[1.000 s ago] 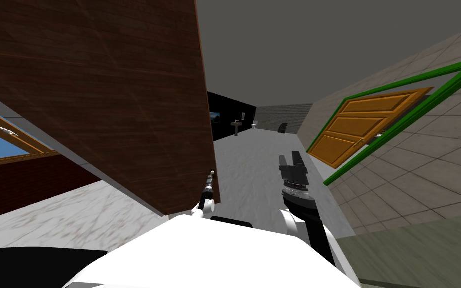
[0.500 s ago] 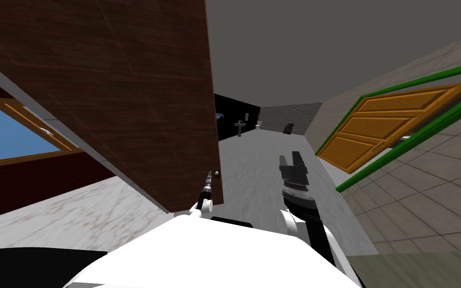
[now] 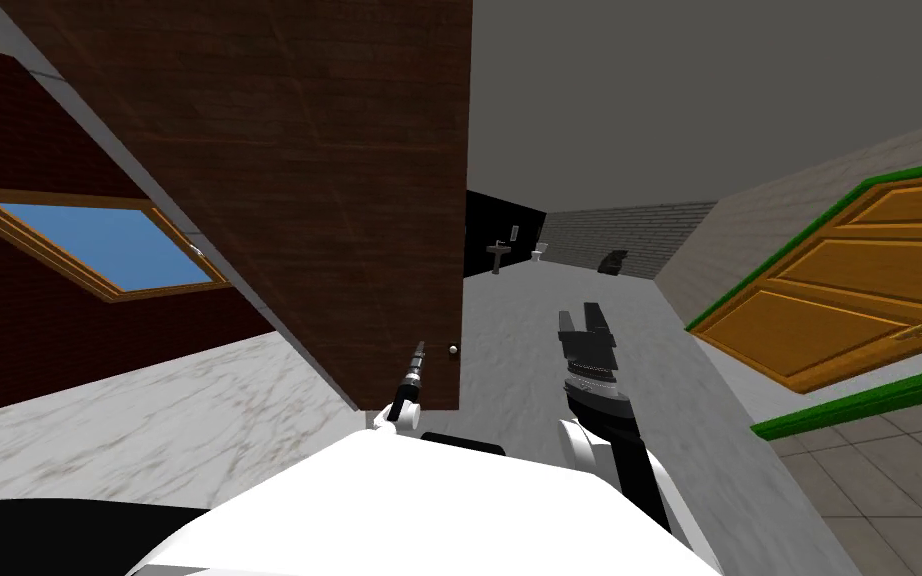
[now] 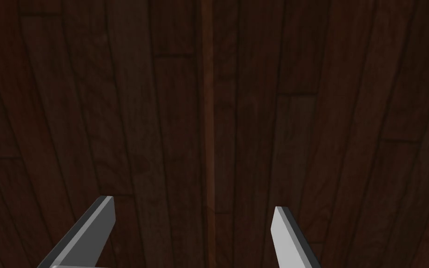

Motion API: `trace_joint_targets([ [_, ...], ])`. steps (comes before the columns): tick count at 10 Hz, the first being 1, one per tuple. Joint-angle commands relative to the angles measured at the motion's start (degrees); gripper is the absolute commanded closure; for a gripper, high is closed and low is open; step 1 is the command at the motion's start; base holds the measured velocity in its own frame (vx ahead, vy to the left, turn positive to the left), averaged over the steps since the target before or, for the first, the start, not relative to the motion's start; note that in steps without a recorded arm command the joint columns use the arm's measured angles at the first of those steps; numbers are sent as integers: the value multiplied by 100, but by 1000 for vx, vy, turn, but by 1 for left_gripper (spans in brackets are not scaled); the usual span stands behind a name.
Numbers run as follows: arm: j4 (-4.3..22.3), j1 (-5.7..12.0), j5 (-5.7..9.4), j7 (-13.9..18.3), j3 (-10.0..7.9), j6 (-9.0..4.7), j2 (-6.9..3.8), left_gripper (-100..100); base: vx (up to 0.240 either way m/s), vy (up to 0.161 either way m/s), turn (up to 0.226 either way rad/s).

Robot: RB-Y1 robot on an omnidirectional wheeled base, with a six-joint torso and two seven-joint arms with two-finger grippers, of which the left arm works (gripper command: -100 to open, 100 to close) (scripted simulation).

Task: Push the door open

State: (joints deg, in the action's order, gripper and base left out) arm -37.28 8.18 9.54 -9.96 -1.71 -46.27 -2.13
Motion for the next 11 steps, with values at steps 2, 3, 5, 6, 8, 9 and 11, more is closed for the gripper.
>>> trace_joint_targets([
  [2,-189,-145,-261,210,162,102,48,-100,15,1,261],
  [3,-262,-202,-366,291,227,140,110,-100,-16,-52,294],
  [5,-363,-280,-511,404,318,193,238,-100,-73,-121,194],
  [6,-396,-307,-560,442,348,211,291,-100,-110,-159,109],
  [8,-448,-347,-634,500,394,238,393,-100,-122,-152,70],
  [9,-460,-356,-652,514,405,244,421,-100,-149,-132,52],
  [11,-480,-372,-680,536,423,254,469,-100,-114,-125,31],
])
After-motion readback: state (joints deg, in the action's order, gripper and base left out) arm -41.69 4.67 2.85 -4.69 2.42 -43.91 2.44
